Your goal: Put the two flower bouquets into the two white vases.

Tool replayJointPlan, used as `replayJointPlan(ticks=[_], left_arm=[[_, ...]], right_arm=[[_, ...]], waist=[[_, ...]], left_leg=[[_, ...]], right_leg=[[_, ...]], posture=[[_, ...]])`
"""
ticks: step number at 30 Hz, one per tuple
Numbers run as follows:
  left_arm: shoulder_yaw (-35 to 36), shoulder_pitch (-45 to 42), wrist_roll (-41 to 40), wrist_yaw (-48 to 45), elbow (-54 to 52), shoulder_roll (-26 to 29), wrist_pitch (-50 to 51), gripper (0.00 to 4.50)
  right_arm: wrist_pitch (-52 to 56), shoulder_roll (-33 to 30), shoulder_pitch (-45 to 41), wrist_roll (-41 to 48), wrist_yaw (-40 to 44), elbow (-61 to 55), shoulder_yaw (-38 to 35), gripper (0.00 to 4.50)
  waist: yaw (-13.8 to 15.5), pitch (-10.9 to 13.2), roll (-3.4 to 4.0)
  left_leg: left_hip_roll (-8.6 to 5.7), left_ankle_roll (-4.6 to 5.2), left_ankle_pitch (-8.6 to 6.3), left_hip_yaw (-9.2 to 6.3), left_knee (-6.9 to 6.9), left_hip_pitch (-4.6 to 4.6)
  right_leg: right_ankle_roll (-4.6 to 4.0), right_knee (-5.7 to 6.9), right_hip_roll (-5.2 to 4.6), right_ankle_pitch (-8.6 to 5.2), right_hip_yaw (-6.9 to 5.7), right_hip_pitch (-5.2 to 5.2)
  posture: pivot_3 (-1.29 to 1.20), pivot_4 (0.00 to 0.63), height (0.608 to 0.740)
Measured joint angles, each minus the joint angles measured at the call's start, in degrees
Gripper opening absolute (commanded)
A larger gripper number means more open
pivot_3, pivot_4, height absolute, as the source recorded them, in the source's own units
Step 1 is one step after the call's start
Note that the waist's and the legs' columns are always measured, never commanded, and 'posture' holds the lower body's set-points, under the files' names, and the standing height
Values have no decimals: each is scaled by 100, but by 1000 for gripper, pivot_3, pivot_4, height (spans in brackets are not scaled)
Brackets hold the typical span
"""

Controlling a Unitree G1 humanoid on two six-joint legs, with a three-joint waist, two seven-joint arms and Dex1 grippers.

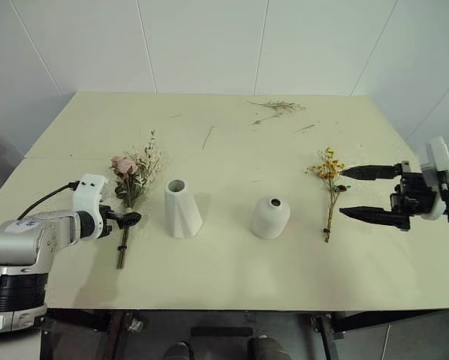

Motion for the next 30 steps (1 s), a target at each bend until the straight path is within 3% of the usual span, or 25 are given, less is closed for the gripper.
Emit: replayJointPlan(ticks=[6, 9, 21, 30], left_arm=[[-202, -364, 110, 37, 168, -107, 288, 4500], [-287, -500, 205, 51, 313, -164, 277, 3926], [-329, -939, 685, 191, 987, -541, -72, 257], [86, -1394, 858, 305, 1767, -778, -1574, 136]], right_arm=[[12, -173, -152, 66, 155, 68, -50, 4488], [74, -239, -273, 166, 186, 69, -50, 4500], [402, -244, -570, 387, 185, 48, -50, 4500], [601, -244, -556, 602, 156, 14, -223, 4500]], waist=[[13, 1, 4], [16, 1, 4], [167, 2, 8], [146, 3, 6]], left_leg=[[-1, -2, 1, -1, 17, 2], [-3, -2, 1, -1, 26, 6], [-9, -2, 1, -4, 50, 1], [-7, -2, 1, -4, 54, -14]], right_leg=[[1, 12, 0, 1, 0, 3], [4, 13, -1, 3, 0, 11], [13, 10, -4, 12, 1, 21], [17, 0, -3, 20, 1, 13]], posture=[[0, 150, 740], [0, 150, 740], [0, 150, 740], [0, 150, 740]])
